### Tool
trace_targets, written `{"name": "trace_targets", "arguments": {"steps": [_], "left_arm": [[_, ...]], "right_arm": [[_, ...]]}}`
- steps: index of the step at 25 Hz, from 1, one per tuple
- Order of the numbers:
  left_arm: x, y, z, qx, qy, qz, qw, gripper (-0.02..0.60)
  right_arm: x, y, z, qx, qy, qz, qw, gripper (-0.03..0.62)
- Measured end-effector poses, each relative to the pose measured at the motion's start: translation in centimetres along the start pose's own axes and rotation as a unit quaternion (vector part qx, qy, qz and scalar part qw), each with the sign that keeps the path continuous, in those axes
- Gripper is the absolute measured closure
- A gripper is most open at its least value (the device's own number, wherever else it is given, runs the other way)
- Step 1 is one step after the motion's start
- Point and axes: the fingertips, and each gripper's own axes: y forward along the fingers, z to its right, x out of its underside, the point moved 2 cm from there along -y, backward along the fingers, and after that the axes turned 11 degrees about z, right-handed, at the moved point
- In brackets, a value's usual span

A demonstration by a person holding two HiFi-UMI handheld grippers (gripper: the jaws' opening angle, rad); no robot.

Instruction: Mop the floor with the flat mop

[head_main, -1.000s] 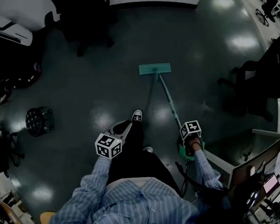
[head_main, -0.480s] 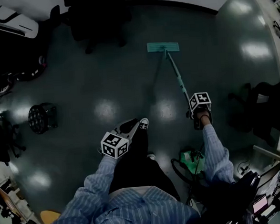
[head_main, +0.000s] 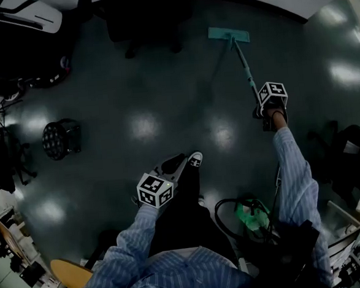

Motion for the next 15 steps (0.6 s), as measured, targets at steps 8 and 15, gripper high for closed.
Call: {"name": "trace_targets", "arguments": {"steps": [8, 15], "left_arm": [[1.3, -2.3, -3.8, -0.056, -0.027, 0.007, 0.9980, 0.537], [1.3, -2.9, -2.5, -0.042, -0.025, 0.016, 0.9987, 0.537]], "right_arm": [[-7.4, 0.0, -1.8, 0.014, 0.006, 0.013, 1.000, 0.562], [-4.5, 0.5, -2.9, -0.005, 0.026, 0.022, 0.999, 0.562]]}}
